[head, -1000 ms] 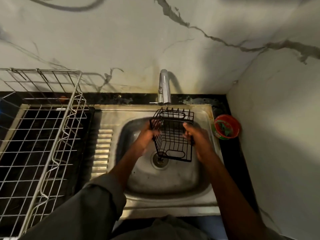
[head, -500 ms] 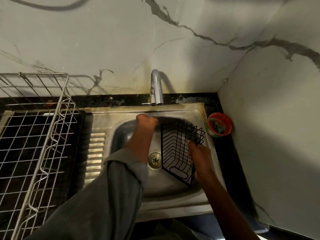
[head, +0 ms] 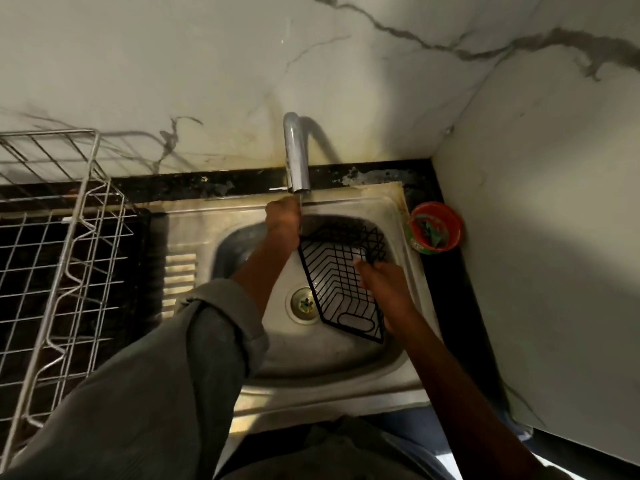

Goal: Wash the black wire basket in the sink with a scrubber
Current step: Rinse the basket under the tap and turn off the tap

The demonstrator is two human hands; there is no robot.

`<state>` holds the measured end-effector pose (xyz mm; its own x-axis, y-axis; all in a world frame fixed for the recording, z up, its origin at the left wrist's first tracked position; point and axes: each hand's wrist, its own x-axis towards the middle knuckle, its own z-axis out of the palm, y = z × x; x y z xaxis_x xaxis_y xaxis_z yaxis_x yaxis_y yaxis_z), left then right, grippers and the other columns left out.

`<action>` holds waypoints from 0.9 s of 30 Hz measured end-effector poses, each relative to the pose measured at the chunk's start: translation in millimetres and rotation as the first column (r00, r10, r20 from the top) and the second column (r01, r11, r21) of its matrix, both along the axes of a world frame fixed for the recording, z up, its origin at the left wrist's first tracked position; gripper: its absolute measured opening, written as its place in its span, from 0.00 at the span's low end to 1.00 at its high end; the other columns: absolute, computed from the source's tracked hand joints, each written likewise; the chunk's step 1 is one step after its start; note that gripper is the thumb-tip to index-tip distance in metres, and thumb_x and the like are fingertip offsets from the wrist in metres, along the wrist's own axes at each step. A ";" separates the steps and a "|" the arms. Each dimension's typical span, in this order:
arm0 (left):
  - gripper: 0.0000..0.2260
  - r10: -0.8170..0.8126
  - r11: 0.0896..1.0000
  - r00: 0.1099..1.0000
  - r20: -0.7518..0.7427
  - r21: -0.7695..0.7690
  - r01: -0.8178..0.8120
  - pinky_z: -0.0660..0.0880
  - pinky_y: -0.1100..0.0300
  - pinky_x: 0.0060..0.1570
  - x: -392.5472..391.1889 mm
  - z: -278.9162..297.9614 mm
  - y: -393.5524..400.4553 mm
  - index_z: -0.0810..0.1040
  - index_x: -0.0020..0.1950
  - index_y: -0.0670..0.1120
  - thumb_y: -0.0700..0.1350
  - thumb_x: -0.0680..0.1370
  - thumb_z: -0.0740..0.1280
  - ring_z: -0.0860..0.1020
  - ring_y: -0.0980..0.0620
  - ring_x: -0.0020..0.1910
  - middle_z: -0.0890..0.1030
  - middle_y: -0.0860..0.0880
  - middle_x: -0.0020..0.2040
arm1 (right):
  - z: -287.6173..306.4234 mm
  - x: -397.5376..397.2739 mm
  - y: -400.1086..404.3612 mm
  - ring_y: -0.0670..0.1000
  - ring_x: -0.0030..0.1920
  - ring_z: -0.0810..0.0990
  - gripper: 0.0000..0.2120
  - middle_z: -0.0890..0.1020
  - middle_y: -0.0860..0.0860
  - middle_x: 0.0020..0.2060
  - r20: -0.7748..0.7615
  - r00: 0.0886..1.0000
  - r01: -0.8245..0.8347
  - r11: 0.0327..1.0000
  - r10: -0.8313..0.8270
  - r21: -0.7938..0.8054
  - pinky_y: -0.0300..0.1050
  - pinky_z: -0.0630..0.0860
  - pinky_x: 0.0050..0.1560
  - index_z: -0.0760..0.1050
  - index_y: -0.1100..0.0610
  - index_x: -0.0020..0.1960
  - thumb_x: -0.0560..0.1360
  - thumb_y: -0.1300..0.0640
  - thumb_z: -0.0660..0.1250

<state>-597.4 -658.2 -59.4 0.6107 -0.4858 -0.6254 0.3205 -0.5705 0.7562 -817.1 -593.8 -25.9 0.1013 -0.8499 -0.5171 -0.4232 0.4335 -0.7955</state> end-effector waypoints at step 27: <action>0.19 -0.298 0.945 0.948 0.111 -0.103 0.309 0.81 0.44 0.37 39.2 44.2 192.0 0.72 0.53 0.52 0.27 0.77 0.62 0.74 0.46 0.32 0.74 0.41 0.38 | 16.9 93.5 -35.3 0.48 0.46 0.80 0.12 0.83 0.51 0.44 0.525 0.811 0.159 0.961 -0.258 0.226 0.43 0.74 0.50 0.81 0.56 0.49 0.76 0.68 0.61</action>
